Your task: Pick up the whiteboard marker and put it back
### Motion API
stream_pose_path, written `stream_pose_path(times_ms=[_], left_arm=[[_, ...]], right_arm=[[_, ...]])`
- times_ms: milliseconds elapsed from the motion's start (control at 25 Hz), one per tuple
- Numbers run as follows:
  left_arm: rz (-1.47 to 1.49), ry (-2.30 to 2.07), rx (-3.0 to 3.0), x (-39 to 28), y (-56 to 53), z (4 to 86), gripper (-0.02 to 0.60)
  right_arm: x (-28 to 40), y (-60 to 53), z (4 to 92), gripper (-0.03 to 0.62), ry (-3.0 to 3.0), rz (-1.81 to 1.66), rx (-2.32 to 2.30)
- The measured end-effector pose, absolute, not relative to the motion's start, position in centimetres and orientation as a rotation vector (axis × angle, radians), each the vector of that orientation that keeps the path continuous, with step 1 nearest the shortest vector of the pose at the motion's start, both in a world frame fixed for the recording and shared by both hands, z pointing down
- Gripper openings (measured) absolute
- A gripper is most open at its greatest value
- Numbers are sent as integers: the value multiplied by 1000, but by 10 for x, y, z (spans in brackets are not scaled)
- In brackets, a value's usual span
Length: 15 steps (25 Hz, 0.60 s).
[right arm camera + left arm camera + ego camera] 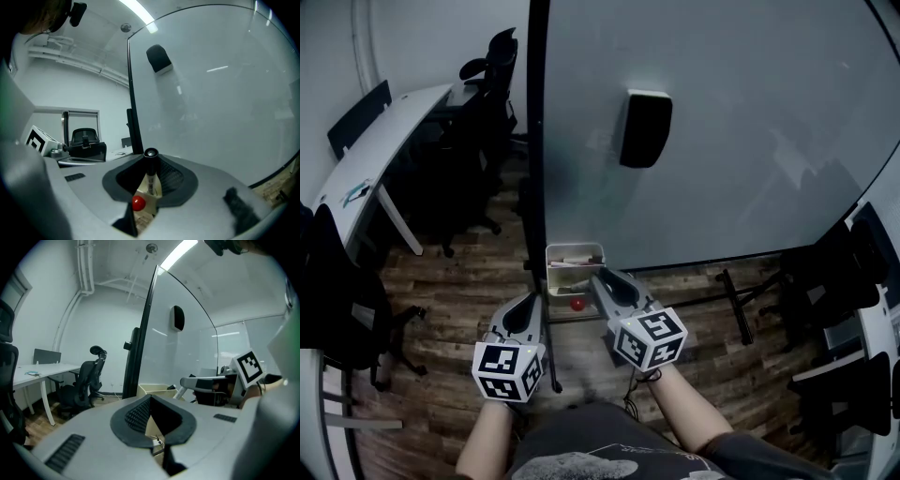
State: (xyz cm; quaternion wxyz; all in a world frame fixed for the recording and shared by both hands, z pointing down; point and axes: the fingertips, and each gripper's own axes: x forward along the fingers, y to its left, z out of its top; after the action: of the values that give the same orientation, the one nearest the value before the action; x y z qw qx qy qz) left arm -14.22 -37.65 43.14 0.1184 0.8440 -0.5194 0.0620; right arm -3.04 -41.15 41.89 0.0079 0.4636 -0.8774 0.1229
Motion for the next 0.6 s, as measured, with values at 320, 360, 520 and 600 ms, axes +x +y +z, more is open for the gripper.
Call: stream_pose_path(times_ms=[320,360,520,600], left_arm=[[200,-1505,2472,-142,-377,438,14],[203,-1504,2474,-141,-377,438,14],[203,-1495,2473,-138,-374,440,14],[207,-1492,2468,-138,-371,443,14]], right_arm=[[-30,-412,438,81,-2704,444,1448],[-29,-412,439,81,-2698,452,1453],[-26,-410,442,83,-2690,443,1462],[-28,-408,444,83,-2688,443,1442]])
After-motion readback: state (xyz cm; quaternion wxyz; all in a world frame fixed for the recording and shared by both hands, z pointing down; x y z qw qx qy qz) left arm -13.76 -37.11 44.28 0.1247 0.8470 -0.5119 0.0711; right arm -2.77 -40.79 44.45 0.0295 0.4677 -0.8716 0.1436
